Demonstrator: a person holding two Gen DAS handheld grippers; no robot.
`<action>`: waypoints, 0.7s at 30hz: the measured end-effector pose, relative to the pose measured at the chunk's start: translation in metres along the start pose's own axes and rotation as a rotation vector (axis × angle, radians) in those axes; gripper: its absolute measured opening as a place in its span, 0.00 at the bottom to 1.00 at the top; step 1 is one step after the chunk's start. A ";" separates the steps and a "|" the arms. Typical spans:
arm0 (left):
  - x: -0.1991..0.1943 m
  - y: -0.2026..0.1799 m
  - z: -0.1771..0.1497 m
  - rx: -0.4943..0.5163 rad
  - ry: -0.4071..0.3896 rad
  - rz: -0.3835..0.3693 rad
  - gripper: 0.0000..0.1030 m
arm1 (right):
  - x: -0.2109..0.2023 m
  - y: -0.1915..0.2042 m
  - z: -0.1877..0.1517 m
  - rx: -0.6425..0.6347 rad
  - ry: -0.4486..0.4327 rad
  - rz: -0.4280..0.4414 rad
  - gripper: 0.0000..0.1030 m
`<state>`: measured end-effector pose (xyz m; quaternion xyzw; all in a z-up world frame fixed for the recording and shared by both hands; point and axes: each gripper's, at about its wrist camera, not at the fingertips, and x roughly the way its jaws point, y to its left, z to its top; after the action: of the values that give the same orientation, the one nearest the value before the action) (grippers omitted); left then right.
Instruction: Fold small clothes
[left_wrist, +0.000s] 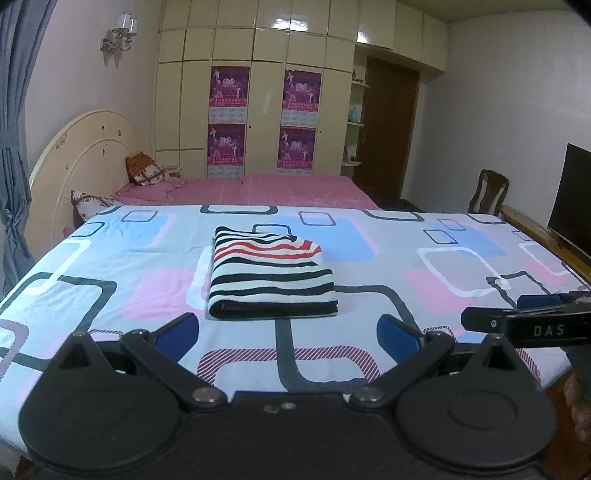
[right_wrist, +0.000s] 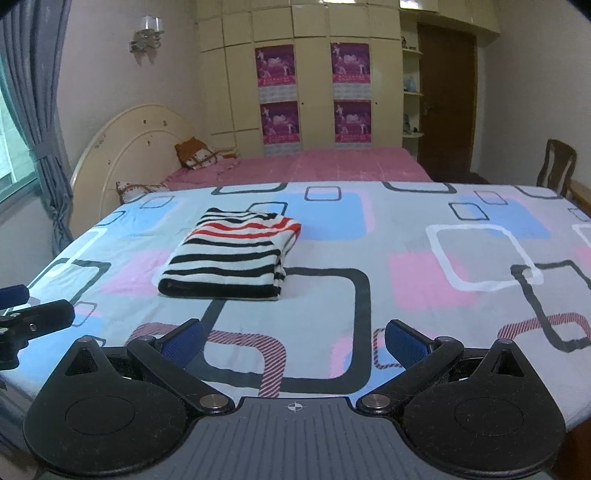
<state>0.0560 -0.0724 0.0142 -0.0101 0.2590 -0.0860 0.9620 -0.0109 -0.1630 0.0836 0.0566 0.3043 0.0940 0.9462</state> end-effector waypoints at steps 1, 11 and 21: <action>0.000 0.000 0.000 0.002 -0.001 0.000 1.00 | -0.001 0.001 0.000 -0.001 -0.002 0.002 1.00; -0.001 -0.001 -0.001 0.004 0.000 0.000 1.00 | 0.001 -0.002 0.000 -0.009 0.004 0.010 1.00; 0.000 -0.002 -0.001 0.006 0.004 0.002 1.00 | 0.002 -0.003 -0.001 -0.009 0.008 0.011 1.00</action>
<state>0.0556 -0.0745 0.0134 -0.0070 0.2606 -0.0856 0.9616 -0.0095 -0.1651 0.0815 0.0537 0.3073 0.1007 0.9447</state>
